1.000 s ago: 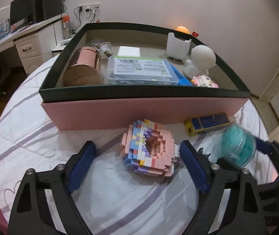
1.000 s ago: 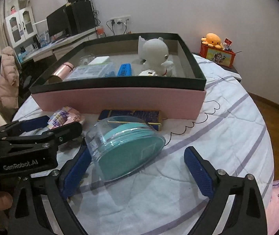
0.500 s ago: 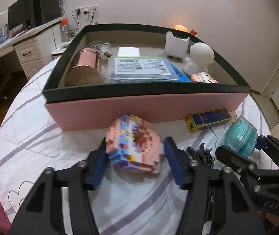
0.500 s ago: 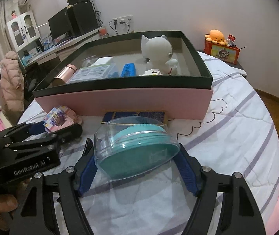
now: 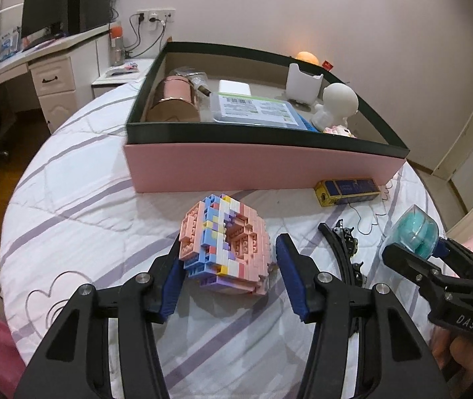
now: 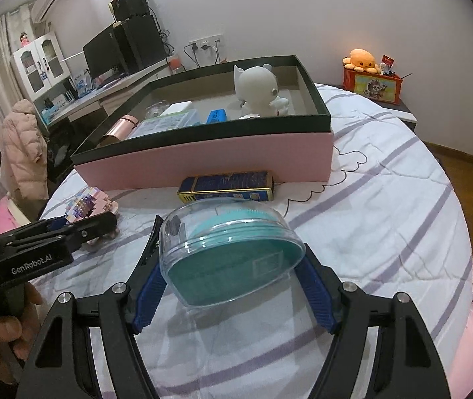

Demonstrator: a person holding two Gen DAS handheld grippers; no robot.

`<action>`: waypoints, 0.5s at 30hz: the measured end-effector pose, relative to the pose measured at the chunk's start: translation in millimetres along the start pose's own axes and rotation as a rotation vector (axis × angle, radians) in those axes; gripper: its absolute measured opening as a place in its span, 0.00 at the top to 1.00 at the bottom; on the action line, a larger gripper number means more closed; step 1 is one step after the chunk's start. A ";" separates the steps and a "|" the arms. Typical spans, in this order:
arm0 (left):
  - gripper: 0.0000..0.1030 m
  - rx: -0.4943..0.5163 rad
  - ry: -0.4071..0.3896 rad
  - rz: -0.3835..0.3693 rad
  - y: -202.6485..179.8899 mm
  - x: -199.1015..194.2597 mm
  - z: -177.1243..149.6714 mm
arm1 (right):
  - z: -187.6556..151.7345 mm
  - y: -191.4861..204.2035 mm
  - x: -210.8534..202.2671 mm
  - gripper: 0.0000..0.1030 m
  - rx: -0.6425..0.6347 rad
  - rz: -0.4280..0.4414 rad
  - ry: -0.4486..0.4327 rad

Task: Organize rigid objects
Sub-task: 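Carry the block donut and teal case into the tray and open both tools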

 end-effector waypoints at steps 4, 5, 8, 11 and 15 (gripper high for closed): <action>0.48 0.005 -0.026 0.006 1.6 -14.3 -1.2 | 2.1 2.5 -6.9 0.27 0.001 0.008 -0.012; 0.48 0.009 -0.035 0.007 1.1 -18.4 0.1 | 3.5 3.8 -10.3 0.27 -0.001 0.012 -0.018; 0.48 0.018 -0.064 0.007 -0.9 -30.8 6.4 | 9.3 9.7 -19.5 0.27 -0.014 0.019 -0.037; 0.48 0.031 -0.090 0.010 -3.3 -41.9 13.0 | 17.1 16.7 -27.9 0.27 -0.025 0.028 -0.056; 0.48 0.052 -0.129 0.018 -7.4 -57.1 25.4 | 30.5 23.8 -37.1 0.27 -0.042 0.039 -0.081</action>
Point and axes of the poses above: each gripper's, at about its wrist camera, not at the fingertips, and x roughly the way its jaws point, y to its left, z to its top, the point moved 6 cm from there along x, roughly the way its jaws point, and after that the axes turned 7 degrees about -z, right-handed, at the moved point
